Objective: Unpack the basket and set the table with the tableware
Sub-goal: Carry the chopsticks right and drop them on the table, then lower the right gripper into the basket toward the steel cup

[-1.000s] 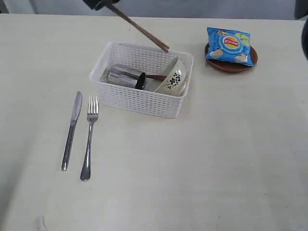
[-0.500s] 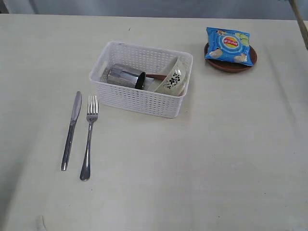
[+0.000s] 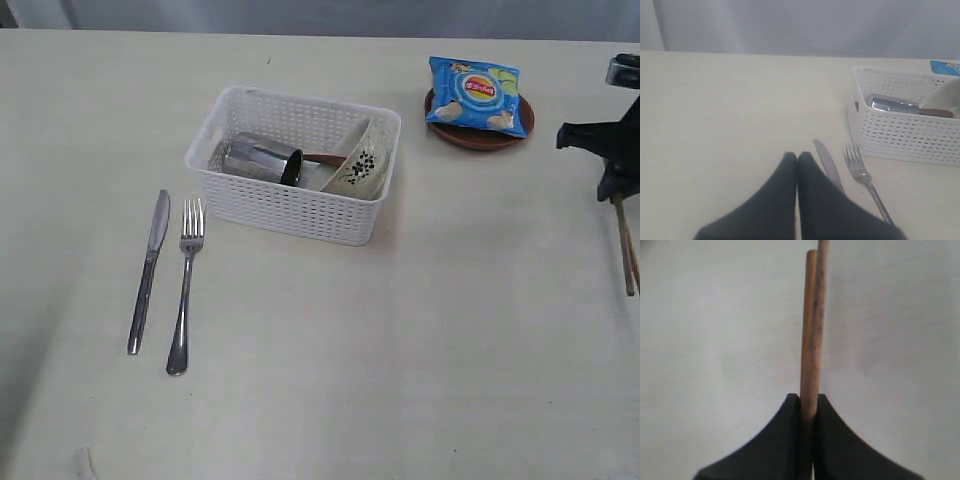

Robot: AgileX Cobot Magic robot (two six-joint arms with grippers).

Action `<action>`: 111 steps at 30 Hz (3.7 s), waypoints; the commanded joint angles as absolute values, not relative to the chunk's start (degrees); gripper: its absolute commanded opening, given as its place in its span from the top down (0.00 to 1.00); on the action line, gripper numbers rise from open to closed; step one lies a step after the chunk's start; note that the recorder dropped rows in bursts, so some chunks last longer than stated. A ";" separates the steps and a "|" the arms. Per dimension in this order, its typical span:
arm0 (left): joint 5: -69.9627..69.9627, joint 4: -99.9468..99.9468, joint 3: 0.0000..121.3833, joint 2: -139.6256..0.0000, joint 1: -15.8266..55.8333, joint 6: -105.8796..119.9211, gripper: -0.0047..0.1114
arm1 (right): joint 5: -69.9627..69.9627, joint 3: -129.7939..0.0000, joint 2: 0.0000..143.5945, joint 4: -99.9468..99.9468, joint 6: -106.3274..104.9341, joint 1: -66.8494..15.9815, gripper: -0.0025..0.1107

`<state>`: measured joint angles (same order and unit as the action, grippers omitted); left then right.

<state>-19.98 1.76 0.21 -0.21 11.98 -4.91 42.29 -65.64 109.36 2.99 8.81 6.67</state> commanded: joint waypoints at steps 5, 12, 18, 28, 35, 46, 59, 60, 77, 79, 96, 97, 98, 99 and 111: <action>-19.85 1.72 0.00 0.00 12.24 -4.73 0.96 | 37.59 -65.24 112.65 7.55 8.32 9.04 0.98; -19.85 1.72 0.00 0.00 12.24 -4.73 0.96 | 35.33 -65.24 114.04 5.74 7.94 9.04 0.72; -19.85 1.72 0.00 0.00 12.24 -4.73 0.96 | 41.56 -71.27 111.95 1.60 7.73 9.04 0.53; -19.85 1.72 0.00 0.00 12.24 -4.73 0.96 | 51.93 -84.45 103.95 -32.98 -14.75 6.02 0.58; -19.85 1.72 0.00 0.00 12.24 -4.73 0.96 | 55.76 -94.39 102.95 -35.31 -18.35 -7.43 0.64; -19.85 1.72 0.00 0.00 12.24 -4.73 0.96 | 55.13 -103.11 104.09 -21.59 -17.14 -26.25 0.64; -19.85 1.72 0.00 0.00 12.24 -4.73 0.96 | 57.61 -104.87 114.71 -18.31 -10.65 -32.15 0.64; -19.85 1.72 0.00 0.00 12.24 -4.73 0.96 | 57.75 -104.87 115.77 -18.31 -9.47 -32.15 0.64; -19.85 1.72 0.00 0.00 12.24 -4.73 0.96 | 62.87 -104.87 125.18 -18.53 6.66 -32.15 0.64; -19.85 1.72 0.00 0.00 12.24 -4.73 0.96 | 62.48 -104.87 125.19 -19.21 7.50 -32.15 0.64; -19.85 1.72 0.00 0.00 12.24 -4.73 0.96 | 63.29 -104.87 127.69 -23.48 10.76 -32.15 0.64; -19.85 1.72 0.00 0.00 12.24 -4.73 0.96 | 63.11 -104.87 127.69 -23.48 11.17 -32.15 0.64; -19.85 1.72 0.00 0.00 12.24 -4.73 0.96 | 62.85 -104.87 127.80 -23.48 11.35 -32.15 0.64; -19.85 1.72 0.00 0.00 12.24 -4.73 0.96 | 62.74 -104.87 127.94 -23.48 11.35 -32.15 0.64; -19.85 1.72 0.00 0.00 12.24 -4.73 0.96 | 58.53 -104.87 130.40 -25.01 10.70 -32.15 0.64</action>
